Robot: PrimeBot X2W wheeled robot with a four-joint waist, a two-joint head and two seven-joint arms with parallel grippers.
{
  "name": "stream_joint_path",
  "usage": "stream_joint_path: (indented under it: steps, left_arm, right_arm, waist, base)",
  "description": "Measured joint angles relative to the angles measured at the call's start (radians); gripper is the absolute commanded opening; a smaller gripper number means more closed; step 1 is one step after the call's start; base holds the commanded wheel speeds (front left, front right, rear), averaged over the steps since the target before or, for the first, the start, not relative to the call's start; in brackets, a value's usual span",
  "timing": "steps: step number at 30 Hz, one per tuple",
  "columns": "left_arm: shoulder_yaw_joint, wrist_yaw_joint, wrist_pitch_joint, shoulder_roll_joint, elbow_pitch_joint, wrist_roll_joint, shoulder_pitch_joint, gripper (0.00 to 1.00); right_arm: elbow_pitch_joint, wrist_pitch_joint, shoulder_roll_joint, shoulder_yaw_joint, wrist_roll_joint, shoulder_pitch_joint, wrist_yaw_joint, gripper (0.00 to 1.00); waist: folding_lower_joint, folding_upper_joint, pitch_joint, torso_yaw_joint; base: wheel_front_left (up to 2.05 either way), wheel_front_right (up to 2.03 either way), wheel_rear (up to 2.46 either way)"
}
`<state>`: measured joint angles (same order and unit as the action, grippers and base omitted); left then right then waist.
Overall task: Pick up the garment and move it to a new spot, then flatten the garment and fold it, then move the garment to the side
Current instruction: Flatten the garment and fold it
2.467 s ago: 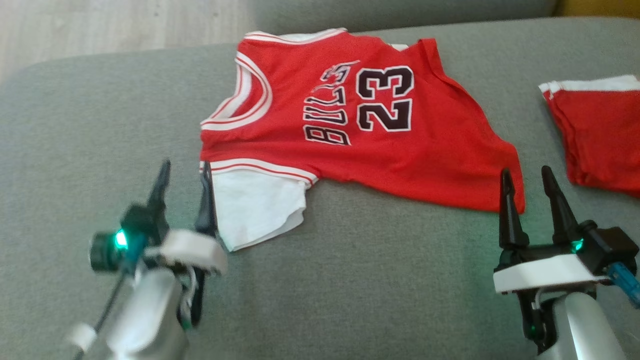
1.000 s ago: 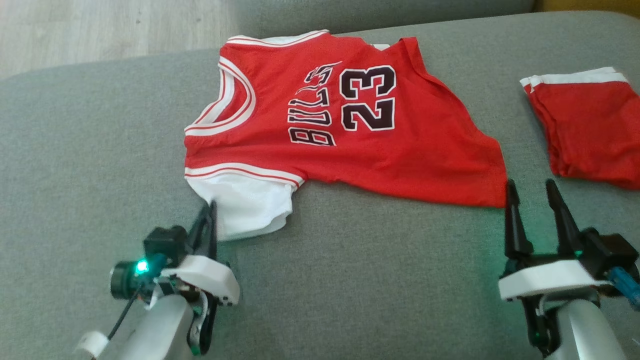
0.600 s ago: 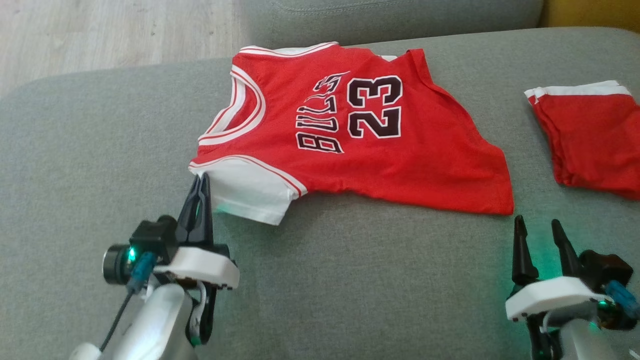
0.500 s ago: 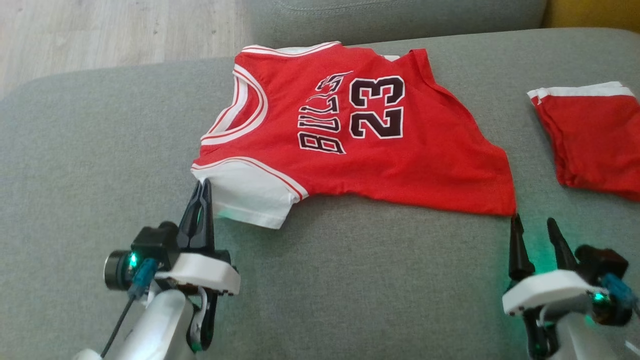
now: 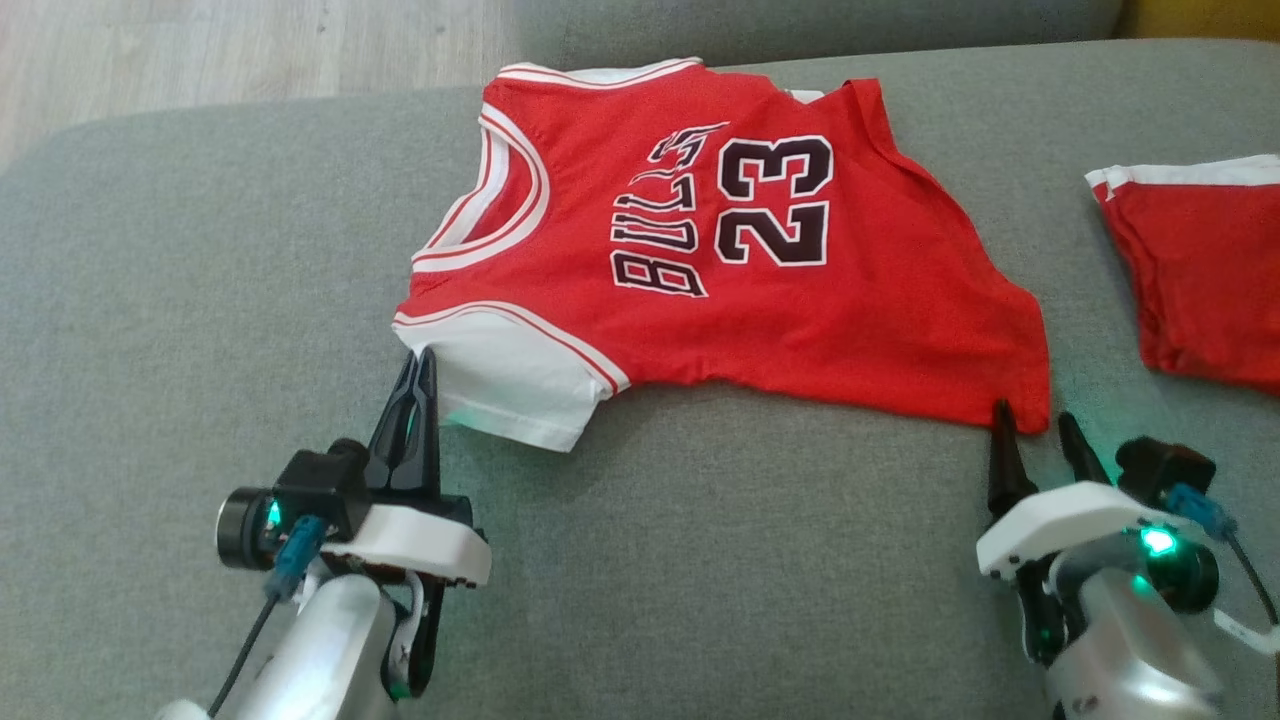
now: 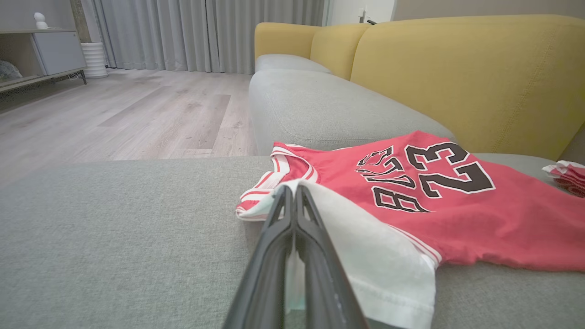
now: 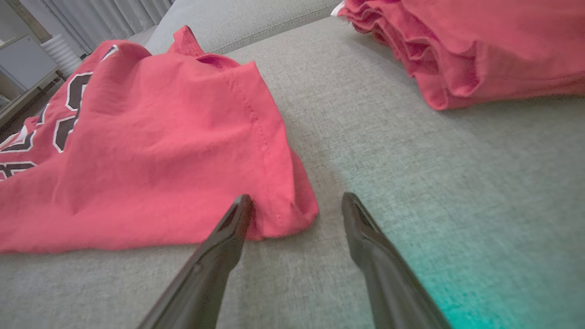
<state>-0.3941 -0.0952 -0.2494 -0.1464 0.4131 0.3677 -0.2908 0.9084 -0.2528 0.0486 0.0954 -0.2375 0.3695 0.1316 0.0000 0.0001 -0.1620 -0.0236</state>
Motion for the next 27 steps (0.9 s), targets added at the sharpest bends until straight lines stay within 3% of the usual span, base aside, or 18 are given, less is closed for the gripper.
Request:
stream_joint_path:
  steps: [2, 5, 14, 21, 27]
  left_arm:
    - [0.002, 0.003, 0.000, 0.000, 0.000, -0.008, 0.000, 0.00]
    - [0.002, 0.007, 0.000, 0.000, 0.000, -0.008, 0.000, 0.00]
    - [0.014, 0.007, 0.000, 0.001, 0.004, -0.006, 0.000, 0.00]
    - [0.049, 0.039, 0.000, 0.003, -0.033, 0.047, -0.003, 0.00]
    - [0.084, 0.063, 0.014, -0.006, -0.147, 0.088, -0.089, 0.00]
  right_arm:
    - [0.026, -0.004, 0.000, -0.001, 0.000, 0.024, 0.000, 1.00]
    - [0.050, -0.011, 0.003, -0.006, -0.002, 0.042, 0.000, 0.00]
    - [0.041, -0.005, 0.009, -0.059, -0.047, 0.051, 0.000, 0.00]
    - [-0.158, -0.002, 0.007, -0.126, -0.095, 0.003, 0.000, 0.00]
    - [-0.348, -0.002, 0.006, -0.147, -0.076, 0.006, 0.000, 0.00]
  waist:
    - [0.0000, 0.0000, -0.005, -0.001]
    - [0.0000, 0.0000, -0.009, -0.002]
    - [0.0000, 0.0000, 0.009, 0.010]
    - [0.0000, 0.0000, 0.045, 0.023]
    - [0.0000, 0.0000, 0.081, 0.026]
  base:
    - [0.00, 0.00, 0.00]
    - [0.00, 0.00, 0.00]
    - [0.00, 0.00, 0.00]
    - [0.00, 0.00, 0.00]
    - [0.00, 0.00, 0.00]
